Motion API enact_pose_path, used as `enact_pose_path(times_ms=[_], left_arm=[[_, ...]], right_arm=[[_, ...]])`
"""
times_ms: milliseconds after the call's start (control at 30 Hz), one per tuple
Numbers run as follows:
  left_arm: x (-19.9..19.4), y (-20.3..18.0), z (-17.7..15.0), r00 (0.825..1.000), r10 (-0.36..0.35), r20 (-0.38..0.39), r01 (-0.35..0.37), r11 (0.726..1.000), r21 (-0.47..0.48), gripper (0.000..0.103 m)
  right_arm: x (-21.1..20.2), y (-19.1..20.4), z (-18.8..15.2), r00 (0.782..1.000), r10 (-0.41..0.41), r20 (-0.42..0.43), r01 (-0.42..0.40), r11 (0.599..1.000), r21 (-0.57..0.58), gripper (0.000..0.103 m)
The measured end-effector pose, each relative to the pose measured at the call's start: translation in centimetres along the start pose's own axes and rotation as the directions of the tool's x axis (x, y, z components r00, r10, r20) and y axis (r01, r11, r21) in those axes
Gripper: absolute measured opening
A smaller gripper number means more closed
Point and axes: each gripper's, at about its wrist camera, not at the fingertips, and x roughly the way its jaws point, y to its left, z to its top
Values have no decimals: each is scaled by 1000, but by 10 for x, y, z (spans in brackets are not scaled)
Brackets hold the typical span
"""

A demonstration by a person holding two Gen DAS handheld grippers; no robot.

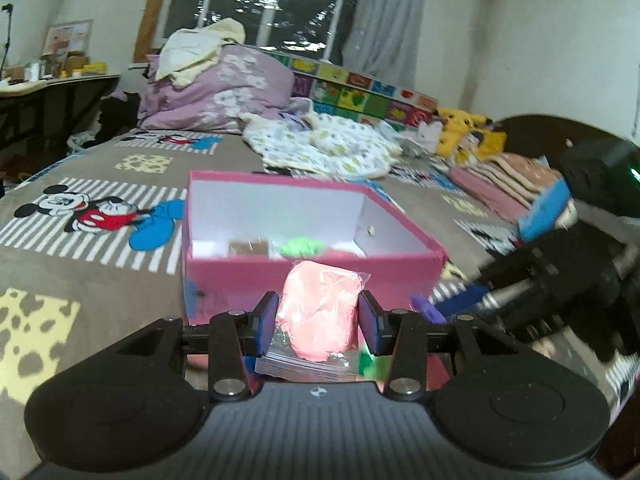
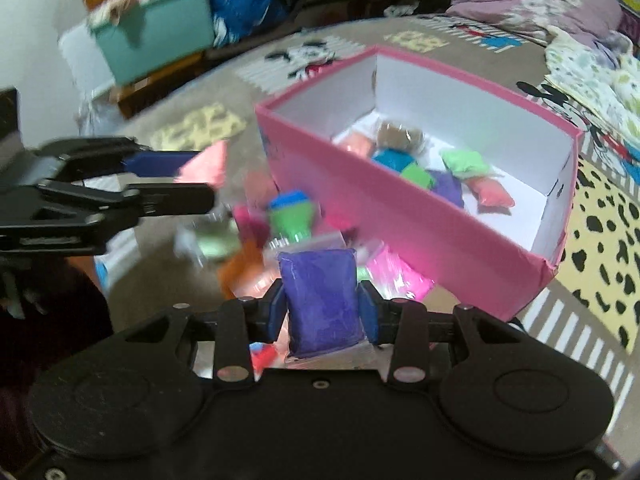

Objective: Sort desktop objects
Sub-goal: 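Lift the pink packet with the left tool and carry it over the pink box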

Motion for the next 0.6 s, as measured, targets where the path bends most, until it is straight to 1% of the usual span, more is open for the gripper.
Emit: enact_pose_path(times_ms=[133,267,400,600], left_arm=[[15,5,28,1000,25,13,-25,1000,1,42],[39,12,53,999,42,-4,-42,999,-9,42],[70,22,71,997,61,-44,-63,997,-40,42],[114,33,82,988,95,-121,-103,993,-60,42]], right_arm=[[-4,-4,4,999,17,41,-20,997,76,37],[-6,-6,7,998,11,69,-19,992,124,37],[-13,-12,10,994,8,106,-26,984,174,37],[-14,-12,12,992,-6,126,-18,983,184,38]])
